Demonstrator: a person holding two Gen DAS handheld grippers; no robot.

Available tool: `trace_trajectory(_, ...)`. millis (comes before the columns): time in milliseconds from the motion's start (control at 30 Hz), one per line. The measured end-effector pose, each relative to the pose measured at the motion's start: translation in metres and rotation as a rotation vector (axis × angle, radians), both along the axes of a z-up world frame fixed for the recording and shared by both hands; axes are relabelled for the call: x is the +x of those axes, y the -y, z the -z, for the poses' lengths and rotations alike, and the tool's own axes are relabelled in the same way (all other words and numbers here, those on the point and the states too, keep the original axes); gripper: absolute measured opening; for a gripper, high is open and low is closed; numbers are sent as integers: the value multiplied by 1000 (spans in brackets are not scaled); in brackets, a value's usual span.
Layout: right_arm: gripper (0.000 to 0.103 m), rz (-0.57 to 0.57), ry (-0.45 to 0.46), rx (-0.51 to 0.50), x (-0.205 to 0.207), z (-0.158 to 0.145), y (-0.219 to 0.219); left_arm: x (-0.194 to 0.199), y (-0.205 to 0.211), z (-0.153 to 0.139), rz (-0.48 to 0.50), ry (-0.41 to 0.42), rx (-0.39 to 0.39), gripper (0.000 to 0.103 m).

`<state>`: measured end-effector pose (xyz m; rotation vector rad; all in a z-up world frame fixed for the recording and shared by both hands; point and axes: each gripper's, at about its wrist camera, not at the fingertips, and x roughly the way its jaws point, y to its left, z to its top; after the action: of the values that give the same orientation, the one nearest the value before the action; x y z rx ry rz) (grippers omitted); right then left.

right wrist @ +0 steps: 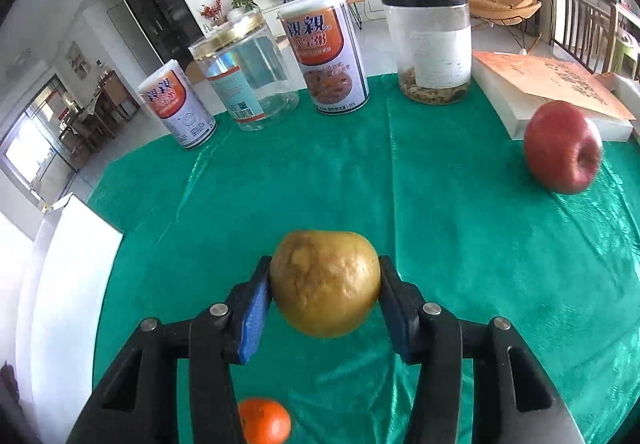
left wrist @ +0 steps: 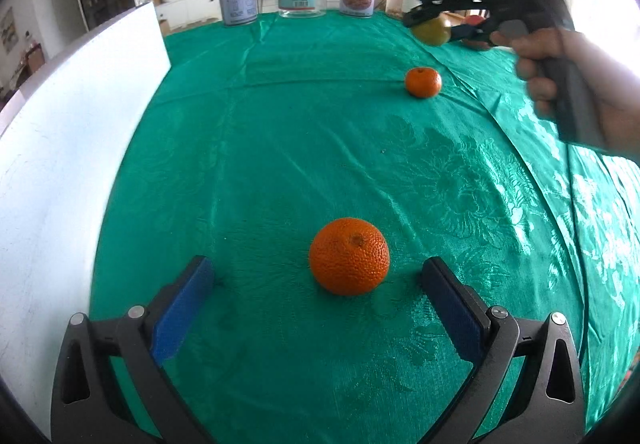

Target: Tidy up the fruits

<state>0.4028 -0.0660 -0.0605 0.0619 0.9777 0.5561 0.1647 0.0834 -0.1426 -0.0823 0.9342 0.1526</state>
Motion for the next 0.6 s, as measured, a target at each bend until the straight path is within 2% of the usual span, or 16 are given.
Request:
trace_trajectory(133, 50, -108, -76, -26, -49, -29, 46, 0, 0, 0, 0, 0, 0, 102)
trace_trajectory(267, 50, -228, -200, -179, -116, -43, 90, 0, 0, 0, 0, 0, 1, 102)
trace_trajectory(333, 50, -288, -311, -304, -146, -36, 106, 0, 0, 0, 0, 0, 0, 103)
trace_trajectory(433, 50, -396, -462, -550, -180, -5, 114, 0, 0, 0, 0, 0, 0, 103)
trace_trajectory(500, 51, -421, -497, -670, -191, 14, 114, 0, 0, 0, 0, 0, 0, 102)
trace_trajectory(600, 51, -403, -496, -712, -185, 31, 104, 0, 0, 0, 0, 0, 0, 102)
